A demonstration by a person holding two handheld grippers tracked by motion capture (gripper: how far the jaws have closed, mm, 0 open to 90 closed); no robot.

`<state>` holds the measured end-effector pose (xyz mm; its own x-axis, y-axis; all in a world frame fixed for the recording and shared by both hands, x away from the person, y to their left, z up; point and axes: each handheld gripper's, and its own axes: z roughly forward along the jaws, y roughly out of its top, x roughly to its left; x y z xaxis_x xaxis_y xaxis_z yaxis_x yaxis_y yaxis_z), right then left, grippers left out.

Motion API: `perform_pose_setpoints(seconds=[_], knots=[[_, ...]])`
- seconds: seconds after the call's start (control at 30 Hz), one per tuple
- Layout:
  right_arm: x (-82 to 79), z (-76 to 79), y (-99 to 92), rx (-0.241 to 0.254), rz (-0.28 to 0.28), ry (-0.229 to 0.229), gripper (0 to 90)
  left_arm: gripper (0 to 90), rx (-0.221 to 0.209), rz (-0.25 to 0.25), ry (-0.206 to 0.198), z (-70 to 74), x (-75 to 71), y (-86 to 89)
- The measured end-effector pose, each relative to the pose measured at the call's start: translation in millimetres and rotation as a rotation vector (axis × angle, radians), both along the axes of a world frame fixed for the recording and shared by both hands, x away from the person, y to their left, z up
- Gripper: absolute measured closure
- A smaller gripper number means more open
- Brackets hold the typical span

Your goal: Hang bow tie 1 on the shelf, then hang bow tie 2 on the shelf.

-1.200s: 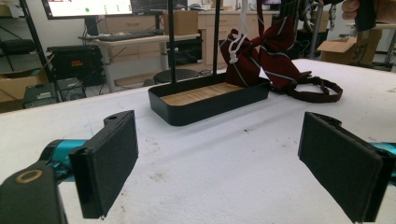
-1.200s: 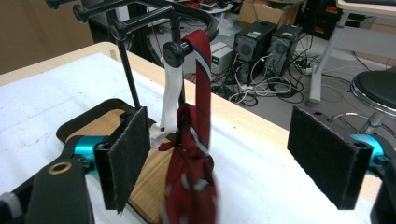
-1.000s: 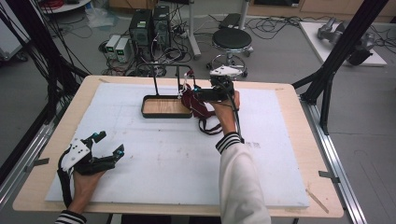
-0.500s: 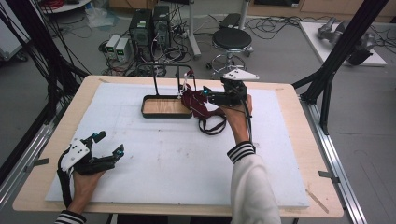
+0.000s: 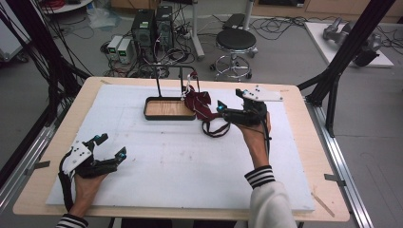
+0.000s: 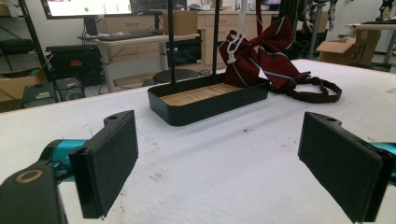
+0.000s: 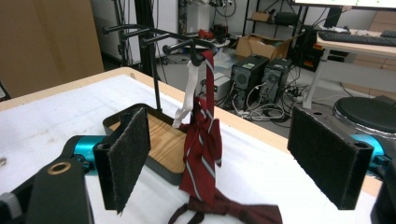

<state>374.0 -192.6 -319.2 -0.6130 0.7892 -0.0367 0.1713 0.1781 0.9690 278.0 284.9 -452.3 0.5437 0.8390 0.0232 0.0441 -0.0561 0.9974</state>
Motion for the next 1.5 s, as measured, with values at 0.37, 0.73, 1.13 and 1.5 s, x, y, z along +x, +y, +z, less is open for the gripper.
perform_pose_setpoints(seconds=[0.37,0.73,1.13,1.5], knots=[[-39.9,-21.0,-27.8,0.051,-0.019,-0.017,19.8,12.5,0.005,0.004,0.001,0.0,0.0,-0.4],[-65.1,-46.0,-49.3,0.080,-0.046,-0.004,19.7,12.5,0.008,0.005,-0.002,0.0,-0.5,-0.7],[-63.5,-48.0,-50.8,0.080,-0.046,-0.003,19.8,12.5,0.007,0.003,0.000,0.0,-0.5,-0.6],[-54.7,-43.3,-49.9,0.057,-0.053,0.005,20.5,12.5,0.008,0.004,0.000,0.0,-0.5,-0.5]])
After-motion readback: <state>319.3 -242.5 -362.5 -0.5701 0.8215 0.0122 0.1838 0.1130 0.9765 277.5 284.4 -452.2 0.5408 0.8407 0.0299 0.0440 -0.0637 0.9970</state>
